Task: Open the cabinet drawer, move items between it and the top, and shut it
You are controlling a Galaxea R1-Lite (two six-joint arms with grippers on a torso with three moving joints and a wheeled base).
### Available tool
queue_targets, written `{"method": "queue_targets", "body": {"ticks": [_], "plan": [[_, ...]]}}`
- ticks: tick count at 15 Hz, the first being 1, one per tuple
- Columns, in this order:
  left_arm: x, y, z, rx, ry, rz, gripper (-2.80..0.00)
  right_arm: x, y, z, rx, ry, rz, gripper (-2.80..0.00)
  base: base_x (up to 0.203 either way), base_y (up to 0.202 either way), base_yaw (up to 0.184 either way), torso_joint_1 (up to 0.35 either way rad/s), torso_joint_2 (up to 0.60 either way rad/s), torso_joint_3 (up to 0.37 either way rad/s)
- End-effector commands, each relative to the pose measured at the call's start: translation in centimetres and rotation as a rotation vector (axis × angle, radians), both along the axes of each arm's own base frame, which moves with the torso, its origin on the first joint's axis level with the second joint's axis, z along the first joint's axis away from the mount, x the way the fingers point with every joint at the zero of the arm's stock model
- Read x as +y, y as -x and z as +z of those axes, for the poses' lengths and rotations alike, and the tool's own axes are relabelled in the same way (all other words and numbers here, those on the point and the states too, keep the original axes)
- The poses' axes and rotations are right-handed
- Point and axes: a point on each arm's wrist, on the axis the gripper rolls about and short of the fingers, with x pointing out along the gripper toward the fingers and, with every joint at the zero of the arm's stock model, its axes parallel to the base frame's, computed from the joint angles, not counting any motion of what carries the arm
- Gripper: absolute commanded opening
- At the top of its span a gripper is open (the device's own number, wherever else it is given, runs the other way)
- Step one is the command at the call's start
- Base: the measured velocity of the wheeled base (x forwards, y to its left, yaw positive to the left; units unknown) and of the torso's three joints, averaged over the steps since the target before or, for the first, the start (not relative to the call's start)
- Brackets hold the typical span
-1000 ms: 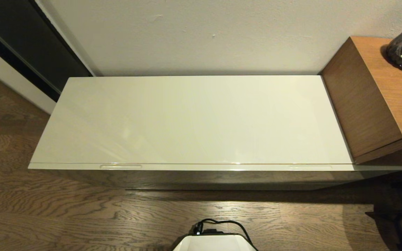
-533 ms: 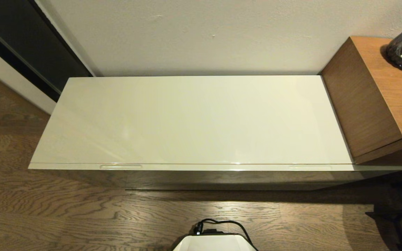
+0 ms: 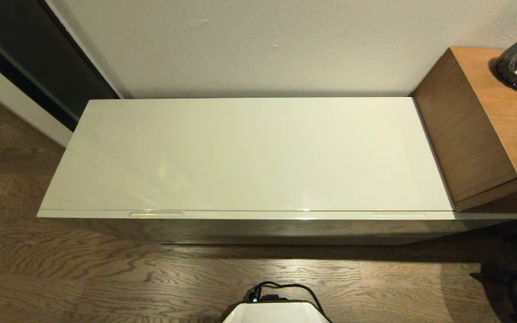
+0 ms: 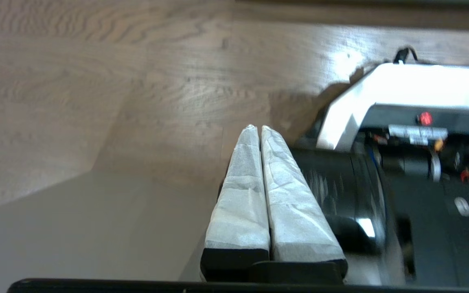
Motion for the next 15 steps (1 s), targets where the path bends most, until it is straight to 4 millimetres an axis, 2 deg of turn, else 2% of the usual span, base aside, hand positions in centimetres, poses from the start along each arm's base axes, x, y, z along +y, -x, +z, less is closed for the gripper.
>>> {"method": "queue_targets", "body": {"ticks": [1,2,6,8,15], "plan": [[0.0,-0.9,-0.3,-0.064,0.0,-0.002,-2.8,0.0,0.0,0.0,0.002,0.0,0.0,-2.8,0.0,0.0,0.0,0.0,0.0,0.0],[0.0,-2.1,-0.9,-0.082,0.0,0.0,-2.8,0.0,0.0,0.0,0.002,-0.001,0.0,-2.8,0.0,0.0,0.0,0.0,0.0,0.0],[-0.1,-6.5,-2.5,-0.337,0.021,-0.011,-2.8,0.0,0.0,0.0,0.002,-0.001,0.0,-2.8,0.0,0.0,0.0,0.0,0.0,0.0],[-0.3,-7.0,-3.1,-0.352,0.063,-0.105,-2.8,0.0,0.0,0.0,0.002,0.001,0.0,-2.8,0.0,0.0,0.0,0.0,0.0,0.0],[-0.4,-7.2,-3.4,-0.351,0.054,-0.134,-2.8,0.0,0.0,0.0,0.002,0.001,0.0,-2.8,0.0,0.0,0.0,0.0,0.0,0.0]]}}
